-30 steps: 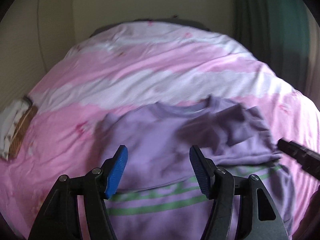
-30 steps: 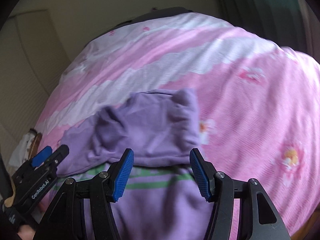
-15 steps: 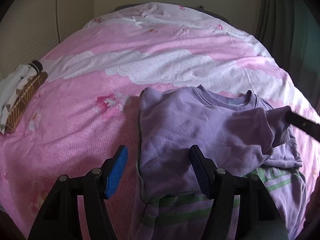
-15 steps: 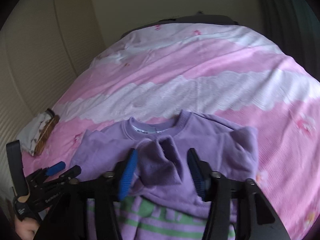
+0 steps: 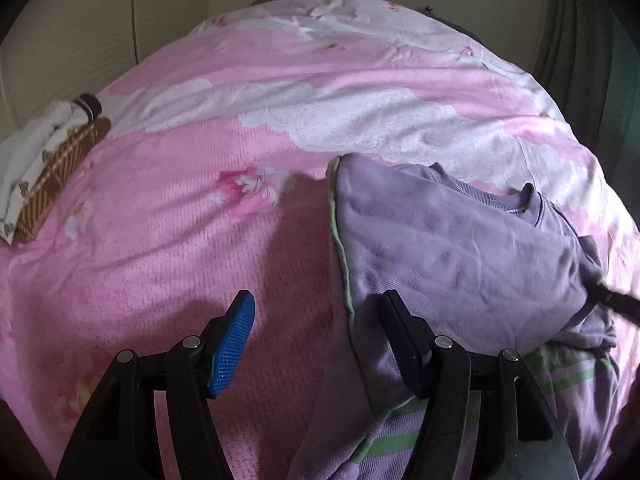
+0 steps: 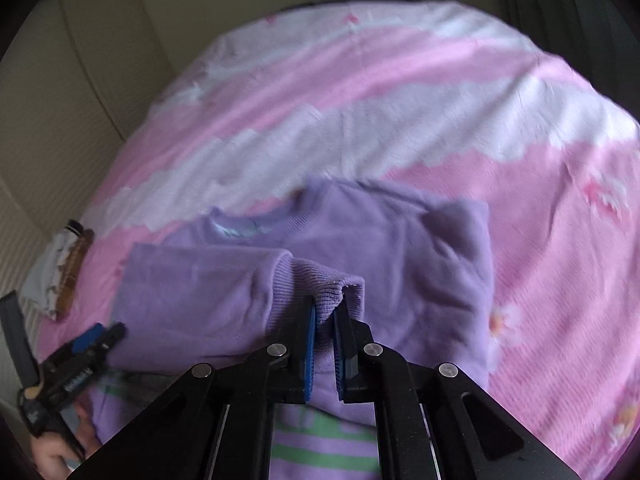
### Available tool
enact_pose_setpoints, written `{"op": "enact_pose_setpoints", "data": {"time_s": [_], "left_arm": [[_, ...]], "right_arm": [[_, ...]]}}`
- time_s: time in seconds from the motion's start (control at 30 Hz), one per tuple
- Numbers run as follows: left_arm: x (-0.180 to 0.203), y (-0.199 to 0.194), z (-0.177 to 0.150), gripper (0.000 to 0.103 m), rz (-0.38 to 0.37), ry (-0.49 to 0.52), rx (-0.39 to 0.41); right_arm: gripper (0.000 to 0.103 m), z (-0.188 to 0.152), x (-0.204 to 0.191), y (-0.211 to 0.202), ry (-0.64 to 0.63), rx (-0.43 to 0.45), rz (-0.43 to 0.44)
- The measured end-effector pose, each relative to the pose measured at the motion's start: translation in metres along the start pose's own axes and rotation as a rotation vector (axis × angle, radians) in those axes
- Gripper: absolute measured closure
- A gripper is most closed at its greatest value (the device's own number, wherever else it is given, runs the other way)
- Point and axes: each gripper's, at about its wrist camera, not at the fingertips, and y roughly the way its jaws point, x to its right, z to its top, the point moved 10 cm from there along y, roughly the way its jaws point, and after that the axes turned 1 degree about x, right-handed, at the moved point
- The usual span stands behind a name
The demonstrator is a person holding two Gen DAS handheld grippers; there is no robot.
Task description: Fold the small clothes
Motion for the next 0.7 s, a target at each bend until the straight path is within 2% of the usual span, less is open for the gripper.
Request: {"op": "enact_pose_setpoints", "data": {"time_s": [0.03, 0.07, 0.1, 0.17, 0.2, 0.33, 0.47, 0.53, 0.57, 0.6, 0.7], "left_arm": [[-0.001, -0.001, 0.001, 0.039, -0.002, -0.003, -0.001], [0.0, -0.004, 0.003, 0.039, 0.0, -0.001, 0.007], [0.001, -0.007, 0.005, 0.039, 0.0, 0.003, 0.015], [0.007, -0.014, 0.01, 0.039, -0.017, 0.012, 0.037], [0.01, -0.017, 0.011, 0.039, -0.03, 0.016, 0.043], [0.028, -0.02, 0.004, 0.039, -0.064, 0.055, 0.036], [0.03, -0.009, -0.015, 0.039, -0.055, 0.052, -0.006], [0.026, -0.007, -0.021, 0.039, -0.046, 0.043, -0.014], [0.024, -0.006, -0.022, 0.038, -0.042, 0.042, -0.015], [0.023, -0.006, -0.023, 0.036, -0.039, 0.041, -0.014], [0.018, -0.004, -0.023, 0.032, -0.025, 0.038, -0.011]], "right_arm": [[0.093, -0.004, 0.002, 0.007, 0.002, -0.026, -0.006], [0.088, -0.005, 0.003, 0.008, 0.006, -0.031, -0.006], [0.076, -0.006, 0.006, 0.008, 0.016, -0.034, -0.019], [0.062, -0.002, 0.01, 0.0, 0.037, -0.002, -0.02], [0.06, -0.001, 0.01, -0.005, 0.046, 0.009, -0.002], [0.06, -0.007, 0.009, -0.014, 0.053, 0.005, 0.102], [0.06, -0.02, 0.009, -0.012, 0.014, -0.017, 0.121], [0.065, -0.025, 0.001, -0.008, -0.039, -0.023, 0.129], [0.081, -0.026, -0.002, -0.006, -0.061, -0.024, 0.123], [0.089, -0.027, -0.003, -0.005, -0.088, -0.017, 0.097], [0.095, -0.027, -0.004, -0.008, -0.109, -0.01, 0.078]]}}
